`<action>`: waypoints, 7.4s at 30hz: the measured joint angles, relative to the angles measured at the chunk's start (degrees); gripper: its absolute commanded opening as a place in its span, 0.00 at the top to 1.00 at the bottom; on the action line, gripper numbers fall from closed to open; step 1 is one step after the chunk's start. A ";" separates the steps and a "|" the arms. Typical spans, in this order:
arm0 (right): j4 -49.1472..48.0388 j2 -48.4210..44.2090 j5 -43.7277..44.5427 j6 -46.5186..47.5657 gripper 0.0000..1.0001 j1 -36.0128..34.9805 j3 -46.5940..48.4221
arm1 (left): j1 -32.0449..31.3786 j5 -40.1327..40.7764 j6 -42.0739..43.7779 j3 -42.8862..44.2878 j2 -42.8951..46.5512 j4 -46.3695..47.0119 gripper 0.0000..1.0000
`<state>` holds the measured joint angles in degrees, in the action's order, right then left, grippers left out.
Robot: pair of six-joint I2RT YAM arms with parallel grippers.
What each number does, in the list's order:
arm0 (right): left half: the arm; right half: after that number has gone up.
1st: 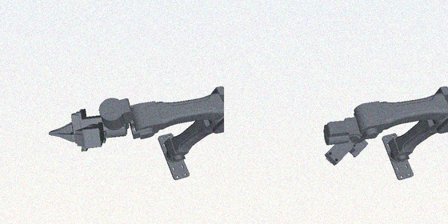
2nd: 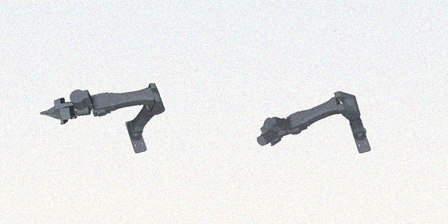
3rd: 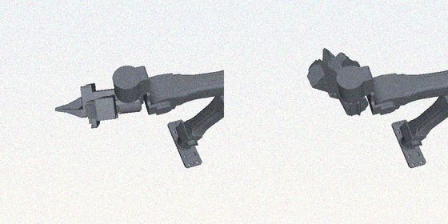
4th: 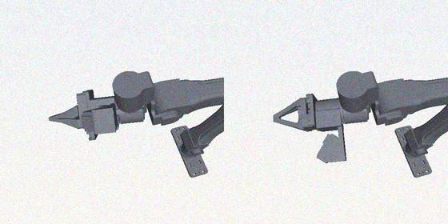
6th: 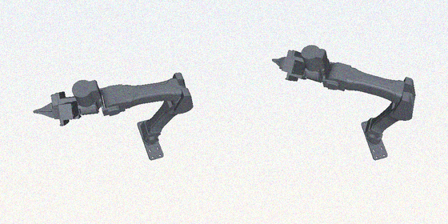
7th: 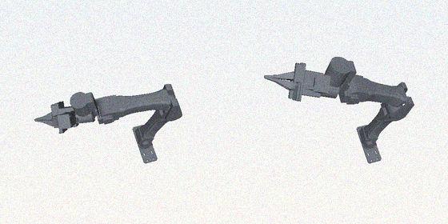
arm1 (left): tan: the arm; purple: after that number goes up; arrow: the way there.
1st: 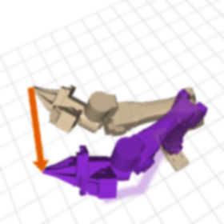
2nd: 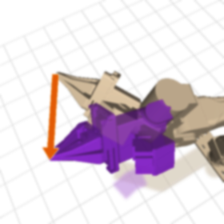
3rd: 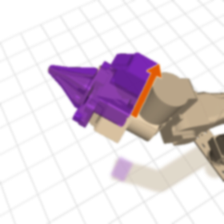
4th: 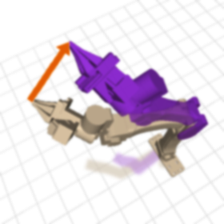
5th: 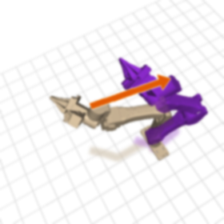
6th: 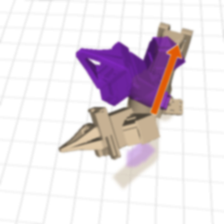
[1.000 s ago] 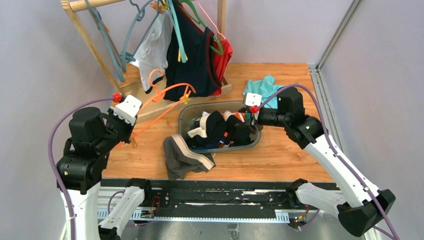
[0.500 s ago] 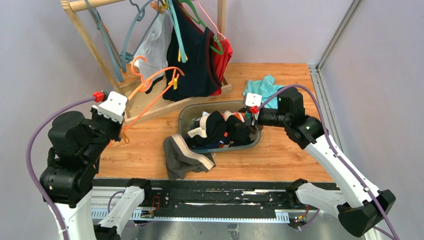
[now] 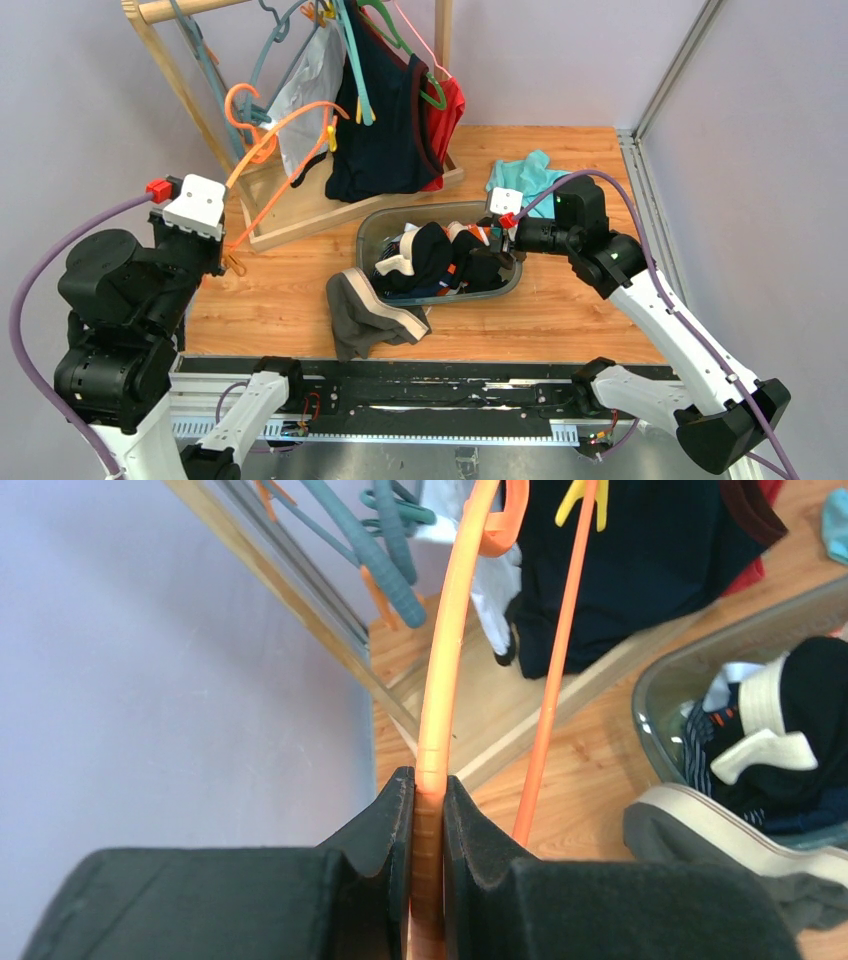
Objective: Remove the underwear clipped to the hanger
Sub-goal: Place the hanger at the clothesline.
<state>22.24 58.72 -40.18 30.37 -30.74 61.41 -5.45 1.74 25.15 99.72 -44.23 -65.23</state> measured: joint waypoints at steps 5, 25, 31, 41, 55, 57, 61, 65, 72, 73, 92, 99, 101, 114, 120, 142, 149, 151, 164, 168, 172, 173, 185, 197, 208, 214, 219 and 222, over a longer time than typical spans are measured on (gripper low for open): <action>0.00 0.02 0.00 0.02 0.46 0.00 0.00 | 0.00 3.91 -1.07 4.20 -1.79 1.20 1.00; 0.00 1.73 0.00 0.74 0.46 0.00 0.00 | 0.00 7.91 -2.49 15.19 -14.51 3.74 1.00; 0.00 1.77 0.42 0.96 0.46 0.00 0.00 | 0.00 8.61 -2.51 17.62 -19.89 3.80 1.00; 0.00 2.01 0.79 1.01 0.45 0.00 -0.02 | 0.00 9.57 -1.62 17.70 -18.38 3.80 1.00; 0.02 2.43 0.79 1.20 0.46 0.00 -0.20 | 0.00 17.77 0.35 18.99 -10.34 3.85 1.00; 0.04 2.64 0.79 1.25 0.46 0.00 -0.24 | 0.00 18.73 0.61 18.99 -9.40 3.85 1.00; 0.04 2.97 0.76 1.33 0.46 0.00 -0.26 | 0.00 21.24 1.53 18.99 -8.13 3.85 1.00; 0.07 3.10 0.79 1.42 0.46 0.00 -0.26 | 0.00 23.71 2.19 18.82 -8.15 3.85 1.00; 0.07 3.10 0.79 1.42 0.46 0.00 -0.26 | 0.00 28.02 4.04 17.66 -10.25 3.87 1.00; 0.07 3.10 0.79 1.42 0.46 0.00 -0.26 | 0.00 28.59 4.37 17.29 -10.54 3.85 1.00; 0.11 3.43 0.72 1.66 0.46 0.00 -0.28 | 0.00 32.54 7.43 18.43 -15.56 3.93 1.00; 0.22 3.89 0.74 1.68 0.46 0.00 -0.28 | 0.00 27.41 8.70 20.11 -22.45 6.84 1.00; 0.22 3.89 0.72 1.68 0.46 0.00 -0.28 | 0.00 26.03 9.31 20.37 -24.24 7.96 1.00; 0.39 4.68 0.15 1.70 0.46 0.00 -0.28 | -0.02 23.85 11.80 29.46 -37.75 14.99 1.00; 0.42 4.68 0.11 1.70 0.45 0.00 -0.28 | -0.02 23.87 12.66 33.53 -43.01 15.54 1.00; 0.94 4.70 -1.86 2.82 0.46 -1.22 -0.28 | -0.04 26.16 12.57 32.70 -44.63 14.38 1.00; 1.77 5.40 -1.79 3.28 0.46 -2.58 -0.28 | -0.04 30.25 15.52 33.16 -43.08 14.19 1.00; 2.03 5.57 -1.81 3.48 0.46 -2.73 -0.28 | -0.04 30.88 16.09 33.53 -43.50 14.14 1.00; 2.14 5.66 -1.75 4.46 0.46 -3.37 -0.28 | -0.04 32.06 16.28 33.38 -48.98 13.42 1.00; 2.25 5.68 -1.75 4.66 0.46 -3.41 -0.28 | -0.04 31.45 15.32 29.88 -46.93 14.14 1.00; 2.51 5.70 -1.73 4.87 0.46 -3.72 -0.28 | -0.04 31.32 15.10 25.46 -44.33 16.15 0.95; 2.56 5.70 -1.75 4.96 0.46 -3.78 -0.28 | -0.04 31.32 15.13 23.71 -43.41 17.27 0.93; 2.82 5.68 -1.70 5.25 0.46 -4.04 -0.28 | -0.04 31.91 16.68 16.11 -39.78 21.81 0.67; 2.89 5.68 -1.68 5.25 0.45 -4.04 -0.28 | -0.04 32.76 17.07 12.92 -33.92 20.61 0.38; 2.89 5.81 -1.68 5.25 0.45 -4.04 -0.28 | -0.04 28.52 14.12 1.99 -23.06 21.40 0.28; 2.93 6.62 -1.57 5.25 0.46 -4.04 -0.28 | -0.04 17.25 8.50 -2.29 -17.77 20.06 0.24; 2.97 6.67 -1.36 5.22 0.45 -4.04 -0.28 | -0.04 2.60 5.57 -10.82 -11.78 17.84 0.24; 2.97 7.10 -1.20 5.22 0.45 -4.04 -0.28 | -0.04 -7.06 5.73 -18.21 -7.93 15.41 0.24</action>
<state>25.21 65.82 -41.39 35.59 -34.79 61.12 -5.50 -5.32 30.87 81.52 -52.16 -49.82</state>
